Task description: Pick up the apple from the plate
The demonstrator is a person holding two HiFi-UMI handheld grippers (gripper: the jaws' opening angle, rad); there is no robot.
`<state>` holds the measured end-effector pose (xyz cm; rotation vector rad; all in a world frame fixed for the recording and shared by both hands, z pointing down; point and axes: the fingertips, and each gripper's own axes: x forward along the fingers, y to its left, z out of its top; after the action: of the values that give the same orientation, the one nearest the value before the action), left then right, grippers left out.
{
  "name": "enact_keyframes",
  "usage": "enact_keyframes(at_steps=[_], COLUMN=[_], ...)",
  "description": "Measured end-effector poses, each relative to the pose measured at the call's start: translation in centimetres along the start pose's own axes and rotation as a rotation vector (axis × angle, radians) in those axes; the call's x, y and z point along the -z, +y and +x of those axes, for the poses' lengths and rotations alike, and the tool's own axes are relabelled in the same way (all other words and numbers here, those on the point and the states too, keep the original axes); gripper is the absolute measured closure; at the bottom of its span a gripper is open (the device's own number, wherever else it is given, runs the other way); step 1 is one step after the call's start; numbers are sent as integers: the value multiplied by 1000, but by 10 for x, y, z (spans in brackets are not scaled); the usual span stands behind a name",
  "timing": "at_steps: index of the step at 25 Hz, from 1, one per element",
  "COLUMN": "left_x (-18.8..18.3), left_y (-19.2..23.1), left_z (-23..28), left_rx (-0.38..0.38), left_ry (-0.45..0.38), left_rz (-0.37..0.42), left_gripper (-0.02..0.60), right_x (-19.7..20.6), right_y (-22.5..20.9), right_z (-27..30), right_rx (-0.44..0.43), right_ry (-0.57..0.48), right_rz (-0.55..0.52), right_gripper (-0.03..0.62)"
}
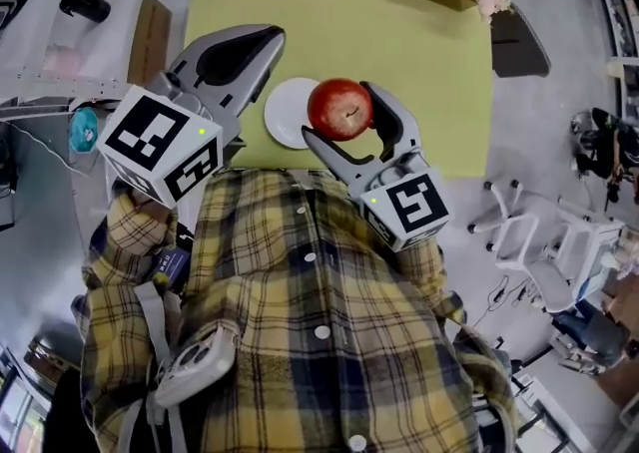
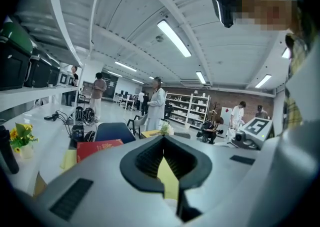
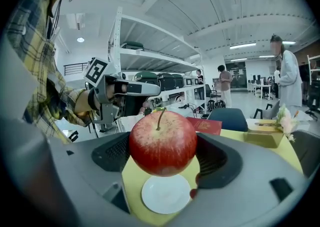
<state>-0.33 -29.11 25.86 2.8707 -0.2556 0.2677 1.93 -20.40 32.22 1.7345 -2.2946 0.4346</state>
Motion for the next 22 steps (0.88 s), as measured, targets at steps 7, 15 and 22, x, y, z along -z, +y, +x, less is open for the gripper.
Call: enact_keyframes(at_steps=[7, 15, 22], left_x=[10, 11, 18], left_y=[-5, -20, -21], left_z=[-6, -12, -15], left_rx=[8, 14, 19], left_ry=[15, 14, 26], left_rz=[0, 0, -15], left_gripper=[574, 575, 574], right_x=[5, 6, 7], right_y=[3, 12, 15], right_z=[-1, -6, -4], right_rx=[-2, -16, -17], right_ry=[7, 6, 12], right_rz=[2, 3, 7], right_gripper=[214, 214, 214])
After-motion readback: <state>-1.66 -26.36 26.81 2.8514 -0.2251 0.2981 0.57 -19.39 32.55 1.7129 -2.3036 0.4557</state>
